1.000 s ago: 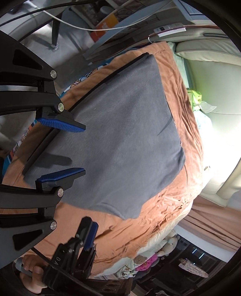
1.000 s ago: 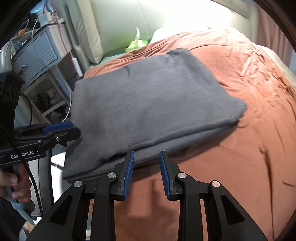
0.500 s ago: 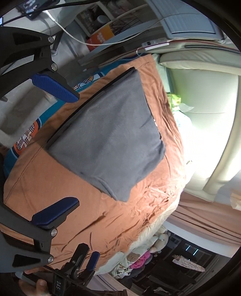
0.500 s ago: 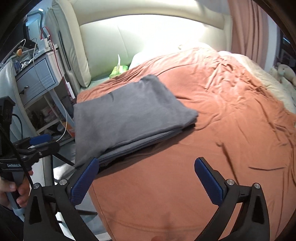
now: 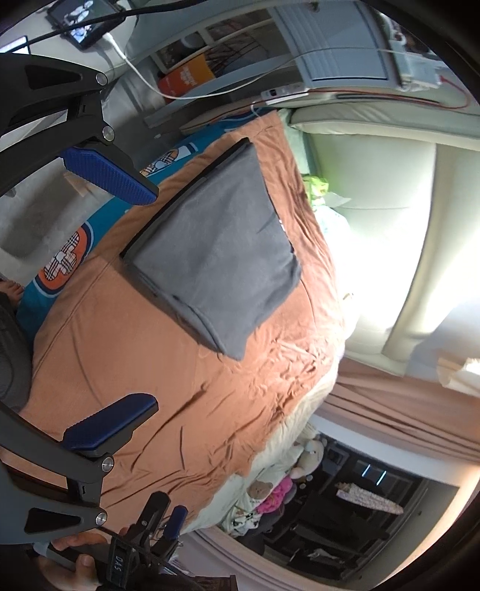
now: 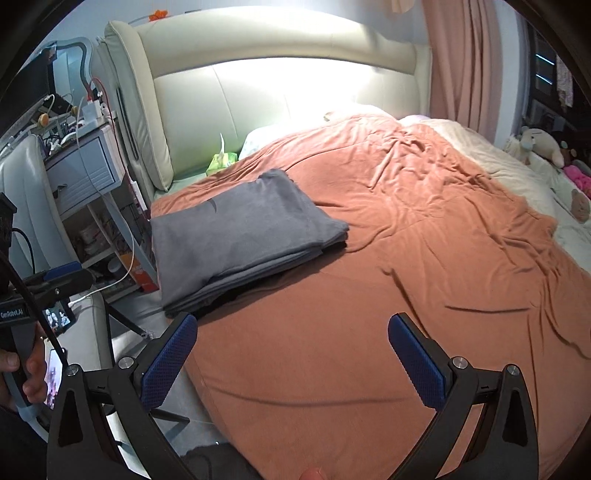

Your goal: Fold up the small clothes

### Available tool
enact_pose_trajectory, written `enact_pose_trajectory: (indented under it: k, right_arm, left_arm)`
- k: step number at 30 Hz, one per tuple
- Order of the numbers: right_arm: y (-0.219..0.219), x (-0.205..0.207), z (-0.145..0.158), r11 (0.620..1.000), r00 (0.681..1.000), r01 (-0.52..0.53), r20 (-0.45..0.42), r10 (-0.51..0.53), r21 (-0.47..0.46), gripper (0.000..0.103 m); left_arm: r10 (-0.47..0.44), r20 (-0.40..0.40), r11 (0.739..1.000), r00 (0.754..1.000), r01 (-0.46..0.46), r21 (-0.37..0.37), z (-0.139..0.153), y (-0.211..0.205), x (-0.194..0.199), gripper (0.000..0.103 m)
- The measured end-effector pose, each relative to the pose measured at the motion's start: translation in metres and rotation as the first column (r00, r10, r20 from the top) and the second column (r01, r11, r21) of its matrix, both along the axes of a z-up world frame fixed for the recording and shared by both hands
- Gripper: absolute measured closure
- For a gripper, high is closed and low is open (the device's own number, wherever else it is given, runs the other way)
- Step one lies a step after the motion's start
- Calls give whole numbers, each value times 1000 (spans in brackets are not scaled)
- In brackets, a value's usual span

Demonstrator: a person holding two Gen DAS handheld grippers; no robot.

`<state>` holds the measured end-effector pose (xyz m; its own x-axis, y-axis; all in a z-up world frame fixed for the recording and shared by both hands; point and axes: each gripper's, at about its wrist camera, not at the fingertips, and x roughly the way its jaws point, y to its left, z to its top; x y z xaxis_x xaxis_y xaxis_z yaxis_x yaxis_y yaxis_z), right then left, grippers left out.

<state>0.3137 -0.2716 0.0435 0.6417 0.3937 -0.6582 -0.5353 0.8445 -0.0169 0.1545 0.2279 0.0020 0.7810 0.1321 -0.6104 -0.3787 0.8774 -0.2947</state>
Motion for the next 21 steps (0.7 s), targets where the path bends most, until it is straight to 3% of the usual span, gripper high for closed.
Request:
enact_pose_trajectory:
  k: [11, 21]
  right_arm:
    - [-64, -90, 36, 996, 993, 82, 82, -85, 39, 0]
    - [-104, -172, 48, 987, 976, 156, 148, -160, 39, 0]
  left_arm:
    - [-92, 46, 990, 995, 87, 108, 25, -60, -47, 1]
    - [-199, 73, 966, 977, 183, 182, 41, -120, -83, 1]
